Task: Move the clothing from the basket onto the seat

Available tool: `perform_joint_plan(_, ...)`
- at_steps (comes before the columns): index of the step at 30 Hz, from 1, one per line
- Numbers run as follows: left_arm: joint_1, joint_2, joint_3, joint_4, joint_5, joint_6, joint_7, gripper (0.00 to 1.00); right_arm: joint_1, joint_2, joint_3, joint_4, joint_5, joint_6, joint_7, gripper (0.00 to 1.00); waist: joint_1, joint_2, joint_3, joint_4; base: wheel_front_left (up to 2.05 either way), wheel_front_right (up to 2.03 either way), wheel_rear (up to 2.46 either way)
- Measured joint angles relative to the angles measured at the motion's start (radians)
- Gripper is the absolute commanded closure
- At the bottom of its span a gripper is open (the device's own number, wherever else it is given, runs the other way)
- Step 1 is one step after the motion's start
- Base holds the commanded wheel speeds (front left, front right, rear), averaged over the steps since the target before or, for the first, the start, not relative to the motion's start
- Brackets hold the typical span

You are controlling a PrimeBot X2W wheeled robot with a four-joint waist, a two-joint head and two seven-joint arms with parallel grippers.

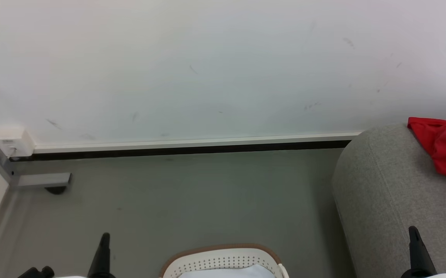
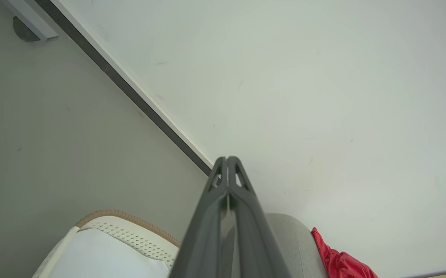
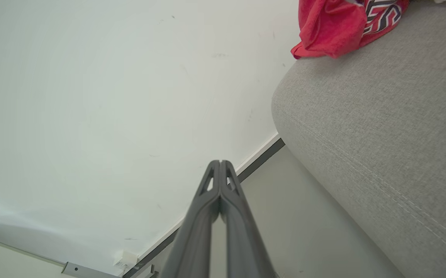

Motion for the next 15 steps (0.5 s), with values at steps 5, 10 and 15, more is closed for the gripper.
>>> perform_joint_plan(5,-0.006,0.0,0.009,0.0,-0.059,-0.004,0.017,1.0,-0.003,0.0,-0.004,0.0,0.061,0.0,0.016,1.0,0.0,0.0,0.002,0.002,0.0,0.0,0.0)
perform_joint_plan(10,-0.015,-0.001,0.015,0.0,-0.114,-0.007,0.03,1.0,-0.014,0.0,-0.007,0.0,0.118,0.0,0.029,1.0,0.0,0.0,0.003,0.003,0.0,0.0,0.0)
perform_joint_plan(15,-0.022,-0.001,0.02,0.0,-0.168,-0.007,0.043,1.0,-0.021,0.0,-0.01,-0.001,0.173,0.0,0.042,1.0,0.0,0.0,0.005,0.005,0.0,0.0,0.0)
